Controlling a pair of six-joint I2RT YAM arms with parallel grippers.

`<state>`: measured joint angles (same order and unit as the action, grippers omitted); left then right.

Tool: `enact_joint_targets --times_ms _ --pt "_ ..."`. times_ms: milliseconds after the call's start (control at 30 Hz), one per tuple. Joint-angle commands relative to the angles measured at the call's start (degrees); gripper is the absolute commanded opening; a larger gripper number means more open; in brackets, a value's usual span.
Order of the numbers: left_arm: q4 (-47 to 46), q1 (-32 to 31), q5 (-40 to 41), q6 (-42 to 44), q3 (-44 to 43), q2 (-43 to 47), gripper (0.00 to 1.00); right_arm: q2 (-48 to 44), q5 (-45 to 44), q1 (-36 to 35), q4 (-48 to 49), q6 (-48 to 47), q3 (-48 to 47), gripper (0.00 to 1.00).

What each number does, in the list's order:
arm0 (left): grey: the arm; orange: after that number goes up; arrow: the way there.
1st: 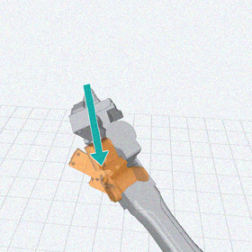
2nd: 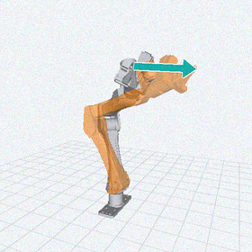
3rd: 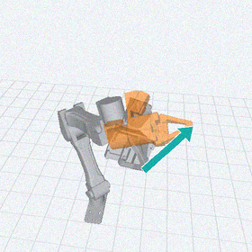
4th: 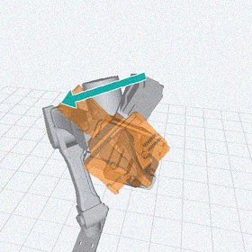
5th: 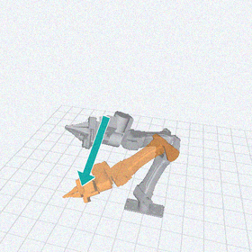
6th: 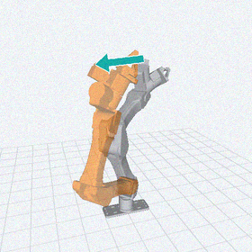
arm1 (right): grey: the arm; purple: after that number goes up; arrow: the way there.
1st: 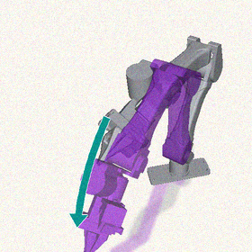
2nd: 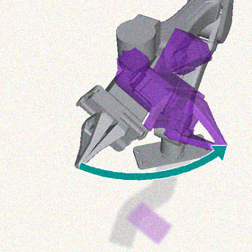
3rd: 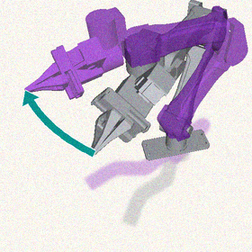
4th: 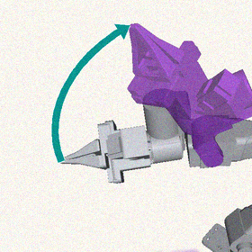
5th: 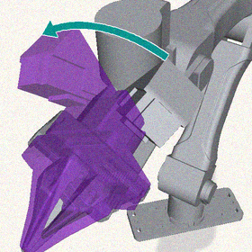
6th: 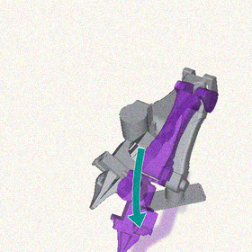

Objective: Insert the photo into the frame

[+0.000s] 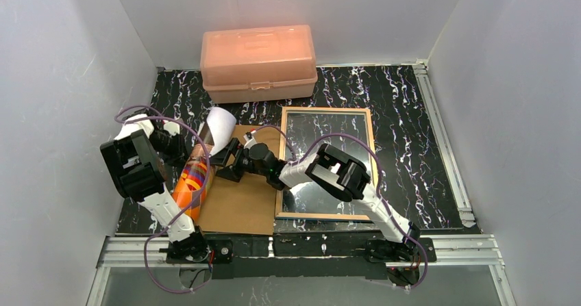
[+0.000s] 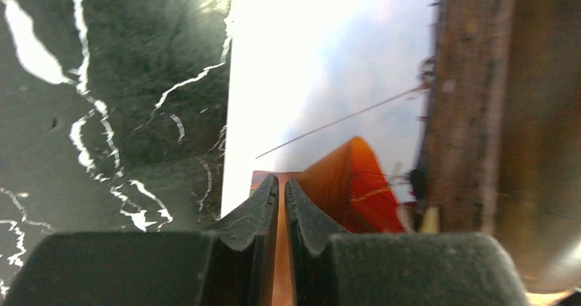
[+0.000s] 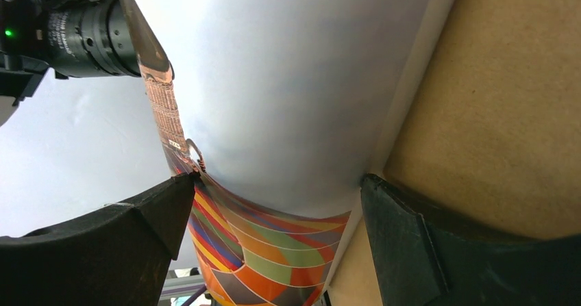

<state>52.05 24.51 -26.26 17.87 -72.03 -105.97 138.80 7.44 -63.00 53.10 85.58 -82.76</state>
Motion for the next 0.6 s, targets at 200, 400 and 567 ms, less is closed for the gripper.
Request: enact_joint_targets --times_ms 200,400,567 --pt "-1.60 1.28 4.55 -3.00 3.03 1.17 0.08 -7.96 -5.64 0.34 -7.77 -4.25 3.36 0.99" --pt "0.32 1.16 0.33 -3.02 3.36 0.92 0.10 -4.79 -4.55 0.42 -2.98 -1.21 1.62 0.99" --pt "1.85 -0.25 -2.70 -3.41 2.71 1.00 0.10 -3.71 -4.69 0.41 3.13 0.64 2.33 0.99"
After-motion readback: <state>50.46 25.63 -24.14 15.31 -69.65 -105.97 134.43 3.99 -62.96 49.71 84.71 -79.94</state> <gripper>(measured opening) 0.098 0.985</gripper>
